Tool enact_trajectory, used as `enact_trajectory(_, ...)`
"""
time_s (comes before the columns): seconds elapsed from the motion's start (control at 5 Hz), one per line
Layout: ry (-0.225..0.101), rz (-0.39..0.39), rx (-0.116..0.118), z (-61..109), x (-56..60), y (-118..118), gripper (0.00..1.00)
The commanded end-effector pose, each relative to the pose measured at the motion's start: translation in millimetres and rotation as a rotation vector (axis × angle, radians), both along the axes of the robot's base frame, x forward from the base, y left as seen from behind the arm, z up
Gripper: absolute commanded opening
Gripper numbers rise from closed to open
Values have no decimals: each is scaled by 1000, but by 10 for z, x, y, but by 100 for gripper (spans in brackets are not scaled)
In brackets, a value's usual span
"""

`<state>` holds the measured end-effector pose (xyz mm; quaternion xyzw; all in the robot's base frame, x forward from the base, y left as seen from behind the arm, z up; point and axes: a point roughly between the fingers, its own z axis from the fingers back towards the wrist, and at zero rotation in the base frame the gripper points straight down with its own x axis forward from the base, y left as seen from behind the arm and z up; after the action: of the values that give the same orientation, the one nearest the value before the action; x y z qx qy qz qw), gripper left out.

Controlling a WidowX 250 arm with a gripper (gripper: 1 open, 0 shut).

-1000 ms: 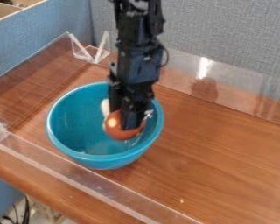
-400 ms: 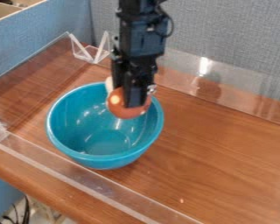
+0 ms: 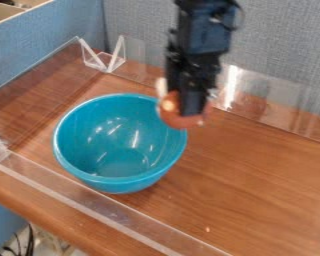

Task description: Remove the mushroom from inside the blue bowl and put it on the table

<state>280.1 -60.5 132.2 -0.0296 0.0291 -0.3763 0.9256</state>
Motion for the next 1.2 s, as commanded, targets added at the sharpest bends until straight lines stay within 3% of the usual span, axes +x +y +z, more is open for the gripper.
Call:
enact_trajectory(0.0,-43,-59,-17,64,140,-293,0)
enact_trajectory(0.2,-19,-132,-23,-150,141,-523,0)
enact_trajectory(0.4,10,-189,-30,-455,143,-597,0)
enact_trajectory(0.8,52,-173,-26,-950,189,-594,0)
enact_trajectory(1.0,49,-162,-33,-871,220,-533,100)
